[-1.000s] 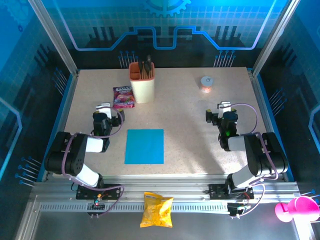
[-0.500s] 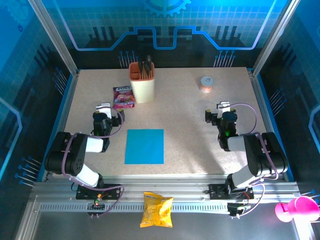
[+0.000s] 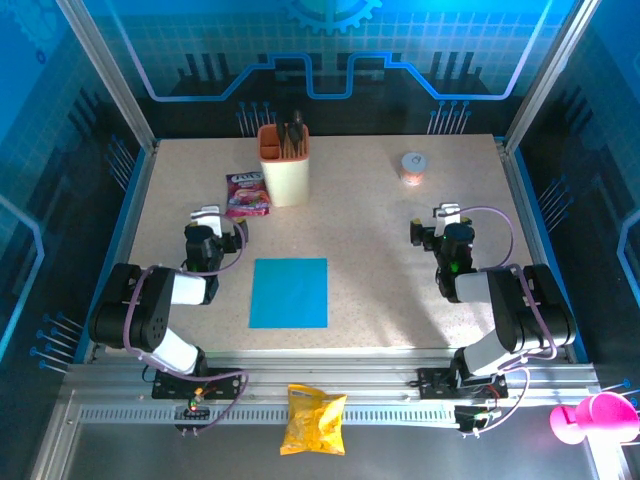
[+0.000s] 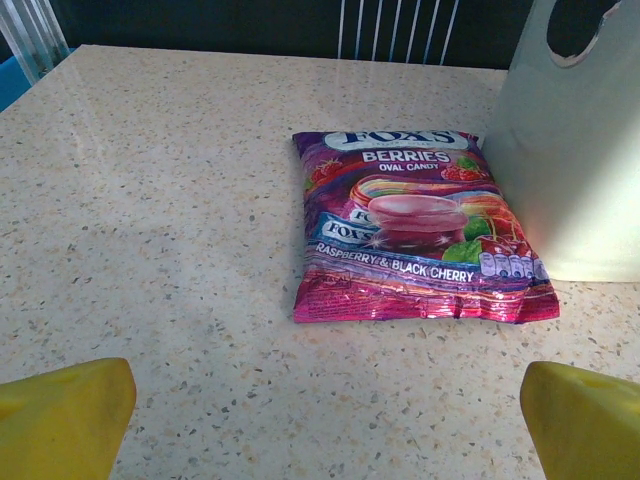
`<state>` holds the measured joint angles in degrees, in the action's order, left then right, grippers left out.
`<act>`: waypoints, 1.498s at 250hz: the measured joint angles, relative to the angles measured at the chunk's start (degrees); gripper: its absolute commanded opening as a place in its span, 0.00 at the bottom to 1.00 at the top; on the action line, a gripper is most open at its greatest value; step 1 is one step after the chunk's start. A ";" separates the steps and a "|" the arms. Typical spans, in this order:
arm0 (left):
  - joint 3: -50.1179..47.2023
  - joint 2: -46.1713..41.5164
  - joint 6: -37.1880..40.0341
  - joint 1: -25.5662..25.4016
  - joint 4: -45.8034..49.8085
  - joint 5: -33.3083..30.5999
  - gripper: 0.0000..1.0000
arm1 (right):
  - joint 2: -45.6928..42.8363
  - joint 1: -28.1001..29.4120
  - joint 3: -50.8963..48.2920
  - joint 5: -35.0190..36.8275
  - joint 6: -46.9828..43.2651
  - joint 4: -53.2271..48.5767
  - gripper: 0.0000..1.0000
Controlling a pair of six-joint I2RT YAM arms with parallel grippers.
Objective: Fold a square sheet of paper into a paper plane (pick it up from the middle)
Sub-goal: First fold the square sheet of paper in half at the center of the table.
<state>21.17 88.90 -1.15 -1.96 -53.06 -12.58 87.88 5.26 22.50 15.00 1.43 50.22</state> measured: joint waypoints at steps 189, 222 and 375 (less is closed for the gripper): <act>21.03 -17.49 -9.18 -4.96 43.93 -3.48 1.00 | -25.59 -3.69 19.17 0.79 19.08 -45.42 0.99; 25.66 -19.39 -13.60 -14.03 56.48 -3.26 1.00 | -29.70 -2.40 16.48 -5.81 22.95 -51.19 0.99; 26.60 -7.48 -31.47 -33.92 81.72 -1.51 1.00 | -41.00 35.76 3.80 1.64 34.88 -64.02 0.99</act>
<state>47.77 81.43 -32.62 -35.88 28.67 -14.09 46.87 41.01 26.30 16.64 36.32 -13.80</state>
